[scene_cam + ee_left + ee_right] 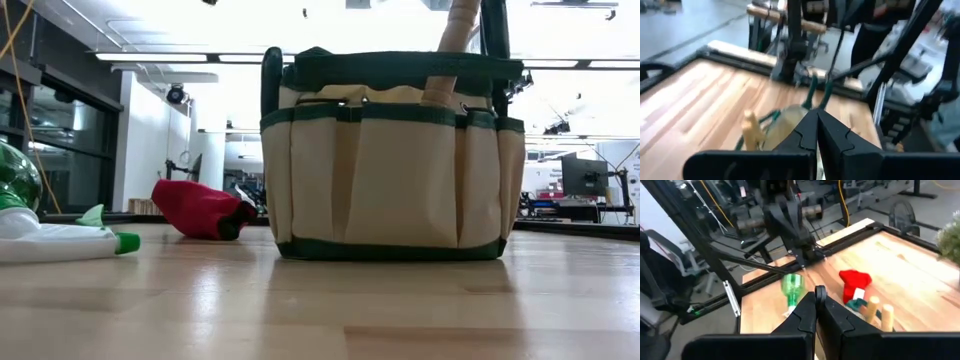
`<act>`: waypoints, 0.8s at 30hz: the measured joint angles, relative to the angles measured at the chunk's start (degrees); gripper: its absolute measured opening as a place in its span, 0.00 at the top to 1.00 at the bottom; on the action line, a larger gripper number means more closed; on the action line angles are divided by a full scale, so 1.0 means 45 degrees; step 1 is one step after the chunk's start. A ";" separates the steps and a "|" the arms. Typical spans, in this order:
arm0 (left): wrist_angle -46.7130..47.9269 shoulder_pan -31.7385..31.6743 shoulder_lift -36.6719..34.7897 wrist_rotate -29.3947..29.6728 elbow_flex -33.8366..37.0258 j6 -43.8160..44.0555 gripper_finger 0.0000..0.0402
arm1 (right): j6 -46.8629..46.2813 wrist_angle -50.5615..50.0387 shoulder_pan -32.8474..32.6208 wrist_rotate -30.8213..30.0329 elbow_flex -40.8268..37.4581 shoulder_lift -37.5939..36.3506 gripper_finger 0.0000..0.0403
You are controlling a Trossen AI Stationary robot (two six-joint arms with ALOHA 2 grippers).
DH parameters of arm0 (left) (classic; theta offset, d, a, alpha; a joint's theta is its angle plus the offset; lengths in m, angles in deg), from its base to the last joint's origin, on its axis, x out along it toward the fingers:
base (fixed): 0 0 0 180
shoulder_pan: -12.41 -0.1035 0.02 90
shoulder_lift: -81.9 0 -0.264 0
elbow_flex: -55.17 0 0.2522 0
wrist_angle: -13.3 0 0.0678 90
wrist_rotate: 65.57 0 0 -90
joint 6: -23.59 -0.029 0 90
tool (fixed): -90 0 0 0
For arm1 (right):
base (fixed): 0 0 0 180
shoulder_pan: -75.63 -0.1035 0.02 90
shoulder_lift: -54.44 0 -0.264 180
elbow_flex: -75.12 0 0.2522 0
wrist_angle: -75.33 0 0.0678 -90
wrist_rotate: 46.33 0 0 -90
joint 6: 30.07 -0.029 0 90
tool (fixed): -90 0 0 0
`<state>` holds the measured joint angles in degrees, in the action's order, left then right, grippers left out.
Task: Pick & Place Garden tools in Gardening bag
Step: Put the shear scissors into the gardening bag
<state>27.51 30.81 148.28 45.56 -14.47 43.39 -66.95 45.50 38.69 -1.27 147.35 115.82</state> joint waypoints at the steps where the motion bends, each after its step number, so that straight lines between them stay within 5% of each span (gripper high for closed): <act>1: -0.0164 -0.0001 -0.0086 0.0037 0.0044 0.0042 0.99 | -0.0171 -0.0171 -0.0022 -0.0004 0.0000 0.0000 0.99; 12: 0.0281 -0.0001 -0.0502 -0.0011 0.0514 0.0489 0.99 | -0.2149 -0.2140 -0.0594 0.0206 0.0000 -0.0034 0.99; 24: 0.0216 -0.0001 -0.0502 -0.0178 0.0505 0.0668 0.99 | -0.1509 -0.2478 -0.0764 0.1416 0.0000 -0.0308 0.99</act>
<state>28.48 30.81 146.01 44.76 -12.19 46.39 -73.75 34.35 35.25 5.10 147.35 114.44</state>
